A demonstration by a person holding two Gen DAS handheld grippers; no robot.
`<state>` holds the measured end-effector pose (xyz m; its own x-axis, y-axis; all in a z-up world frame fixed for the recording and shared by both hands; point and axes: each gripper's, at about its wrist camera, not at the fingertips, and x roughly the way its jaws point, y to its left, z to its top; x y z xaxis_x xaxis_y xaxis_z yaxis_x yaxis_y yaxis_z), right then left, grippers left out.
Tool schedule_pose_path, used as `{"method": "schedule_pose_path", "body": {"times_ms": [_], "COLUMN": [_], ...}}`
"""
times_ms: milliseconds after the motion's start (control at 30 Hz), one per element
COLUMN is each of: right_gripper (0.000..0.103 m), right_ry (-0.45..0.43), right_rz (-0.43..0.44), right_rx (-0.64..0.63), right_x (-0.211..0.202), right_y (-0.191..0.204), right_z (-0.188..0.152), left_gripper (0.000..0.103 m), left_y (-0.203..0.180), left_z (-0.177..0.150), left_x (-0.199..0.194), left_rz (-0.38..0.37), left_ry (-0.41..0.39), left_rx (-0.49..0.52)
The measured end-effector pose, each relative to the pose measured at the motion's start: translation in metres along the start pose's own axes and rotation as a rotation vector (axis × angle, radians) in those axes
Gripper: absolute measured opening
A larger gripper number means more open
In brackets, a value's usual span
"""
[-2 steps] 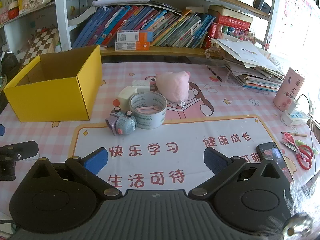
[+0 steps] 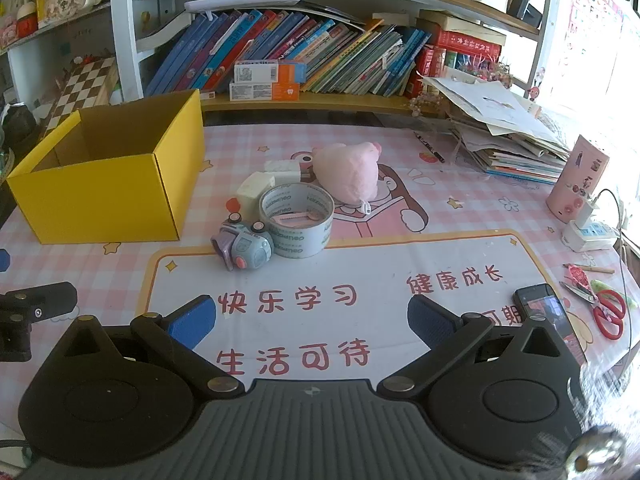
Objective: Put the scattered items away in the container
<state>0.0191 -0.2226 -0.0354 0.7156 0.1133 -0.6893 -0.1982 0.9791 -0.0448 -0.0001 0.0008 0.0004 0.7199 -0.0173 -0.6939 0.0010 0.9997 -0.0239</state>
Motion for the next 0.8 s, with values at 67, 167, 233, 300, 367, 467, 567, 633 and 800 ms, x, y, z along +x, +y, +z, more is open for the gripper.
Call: {"method": "schedule_pose_path", "body": {"times_ms": [67, 167, 233, 300, 367, 467, 567, 633, 800], "right_gripper": [0.103, 0.103, 0.103, 0.103, 0.103, 0.103, 0.103, 0.103, 0.103], "right_ry": [0.0, -0.002, -0.003, -0.003, -0.004, -0.003, 0.0, 0.0, 0.0], "right_rz": [-0.002, -0.003, -0.002, -0.002, -0.002, -0.002, -0.001, -0.001, -0.001], "right_rx": [-0.001, -0.004, -0.005, -0.006, -0.007, -0.007, -0.006, -0.006, -0.007], "right_x": [0.0001, 0.0002, 0.0003, 0.0012, 0.0006, 0.001, 0.0011, 0.0014, 0.0022], "right_y": [0.0, 0.0003, 0.001, 0.0014, 0.0019, 0.0022, 0.0017, 0.0019, 0.0019], "right_z": [0.0, 0.0, -0.0016, -0.0002, -0.0023, -0.0023, -0.001, -0.0008, 0.0], "left_gripper": [0.103, 0.103, 0.103, 0.103, 0.103, 0.103, 0.103, 0.103, 0.103], "left_y": [0.0006, 0.0016, 0.0011, 0.0017, 0.0024, 0.0032, 0.0036, 0.0038, 0.0043], "left_z": [0.0001, -0.0017, -0.0002, -0.001, -0.0011, 0.0012, 0.0017, 0.0021, 0.0018], "left_x": [-0.0007, 0.0008, 0.0022, 0.0027, 0.0028, 0.0027, 0.0029, 0.0028, 0.0028], "left_rz": [-0.002, -0.004, -0.005, -0.007, -0.01, -0.013, -0.016, -0.018, -0.019], "left_ry": [0.0, 0.003, 0.008, 0.01, 0.012, 0.018, 0.02, 0.02, 0.019], "left_rx": [-0.002, -0.001, 0.0, -0.002, -0.003, -0.005, -0.005, -0.004, -0.003]}}
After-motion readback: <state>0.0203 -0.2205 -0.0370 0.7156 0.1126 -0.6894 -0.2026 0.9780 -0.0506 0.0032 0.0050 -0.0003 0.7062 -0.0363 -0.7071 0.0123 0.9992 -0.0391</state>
